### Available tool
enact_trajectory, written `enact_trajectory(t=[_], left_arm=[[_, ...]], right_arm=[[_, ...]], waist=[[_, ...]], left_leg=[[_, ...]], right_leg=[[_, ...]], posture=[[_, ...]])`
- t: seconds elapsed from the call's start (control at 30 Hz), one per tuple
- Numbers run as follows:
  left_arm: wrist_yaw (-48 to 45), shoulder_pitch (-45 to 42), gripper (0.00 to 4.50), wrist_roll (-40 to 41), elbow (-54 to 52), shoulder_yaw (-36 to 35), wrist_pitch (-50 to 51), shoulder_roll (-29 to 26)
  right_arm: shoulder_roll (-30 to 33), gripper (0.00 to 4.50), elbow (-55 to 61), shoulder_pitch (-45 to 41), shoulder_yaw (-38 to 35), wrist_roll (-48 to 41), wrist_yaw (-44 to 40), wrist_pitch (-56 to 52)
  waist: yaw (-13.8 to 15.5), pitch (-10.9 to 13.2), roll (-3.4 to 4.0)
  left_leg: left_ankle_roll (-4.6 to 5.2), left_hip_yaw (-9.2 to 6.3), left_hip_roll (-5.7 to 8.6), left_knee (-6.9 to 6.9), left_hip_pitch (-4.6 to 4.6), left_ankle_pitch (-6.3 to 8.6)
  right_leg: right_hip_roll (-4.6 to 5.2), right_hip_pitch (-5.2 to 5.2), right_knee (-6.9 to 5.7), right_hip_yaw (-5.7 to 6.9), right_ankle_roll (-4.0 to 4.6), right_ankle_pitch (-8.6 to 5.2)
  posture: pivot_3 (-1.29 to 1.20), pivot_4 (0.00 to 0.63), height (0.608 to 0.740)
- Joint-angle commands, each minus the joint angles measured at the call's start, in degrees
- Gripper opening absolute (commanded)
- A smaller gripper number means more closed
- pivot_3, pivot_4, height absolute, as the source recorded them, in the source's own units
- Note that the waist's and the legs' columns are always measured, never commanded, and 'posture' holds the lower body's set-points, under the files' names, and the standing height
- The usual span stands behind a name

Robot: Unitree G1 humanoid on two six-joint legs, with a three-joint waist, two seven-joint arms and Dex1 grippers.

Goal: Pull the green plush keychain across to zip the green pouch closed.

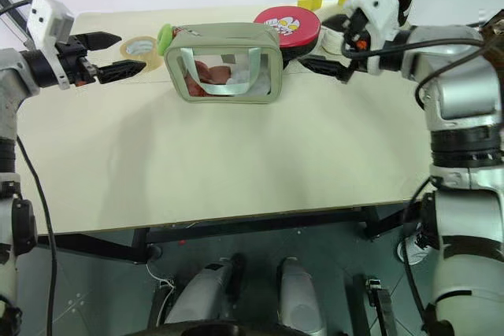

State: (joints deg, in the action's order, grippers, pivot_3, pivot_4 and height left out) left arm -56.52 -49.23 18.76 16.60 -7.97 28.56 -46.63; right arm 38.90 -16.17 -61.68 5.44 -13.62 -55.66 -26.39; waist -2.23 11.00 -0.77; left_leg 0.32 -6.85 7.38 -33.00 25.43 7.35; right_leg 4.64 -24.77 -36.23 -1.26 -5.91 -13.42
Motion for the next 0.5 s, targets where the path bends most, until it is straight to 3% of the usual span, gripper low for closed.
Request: enact_trajectory(t=[0.03,0.13,0.27,0.5], left_arm=[[4.32,6.07,4.47,3.44,-12.20,-3.05,4.27,1.64],[11.59,13.15,4.47,6.77,-23.16,-6.50,9.60,5.80],[19.67,17.69,4.47,8.53,-32.18,-8.31,13.78,10.29],[24.31,20.08,4.47,9.85,-37.78,-7.32,15.82,12.21]], right_arm=[[-5.55,4.42,-5.37,-4.80,3.00,3.82,2.46,4.27],[-12.69,4.42,-15.85,-10.05,6.40,7.70,2.85,11.10],[-20.58,4.42,-38.23,-20.19,8.48,13.73,7.12,22.79],[-26.40,4.42,-55.08,-27.58,10.11,20.88,9.80,32.70]], waist=[[-0.48,0.00,0.00],[-0.66,0.00,0.01],[-0.39,0.01,0.00],[-0.04,0.00,-0.01]], left_leg=[[0.00,-0.01,0.00,0.01,0.01,0.00],[0.08,0.10,0.00,0.04,0.03,-0.05],[-0.07,0.10,-0.01,0.02,0.00,-0.07],[-0.20,0.00,0.03,0.03,-0.09,-0.11]], right_leg=[[0.00,-0.01,-0.01,0.00,-0.04,0.03],[-0.03,-0.13,-0.11,-0.11,-0.11,0.08],[-0.11,-0.20,-0.25,-0.11,-0.10,0.14],[-0.23,-0.07,-0.27,-0.02,-0.04,0.16]], posture=[[0.00,0.150,0.740],[0.00,0.150,0.740],[0.00,0.150,0.740],[0.00,0.150,0.740]])
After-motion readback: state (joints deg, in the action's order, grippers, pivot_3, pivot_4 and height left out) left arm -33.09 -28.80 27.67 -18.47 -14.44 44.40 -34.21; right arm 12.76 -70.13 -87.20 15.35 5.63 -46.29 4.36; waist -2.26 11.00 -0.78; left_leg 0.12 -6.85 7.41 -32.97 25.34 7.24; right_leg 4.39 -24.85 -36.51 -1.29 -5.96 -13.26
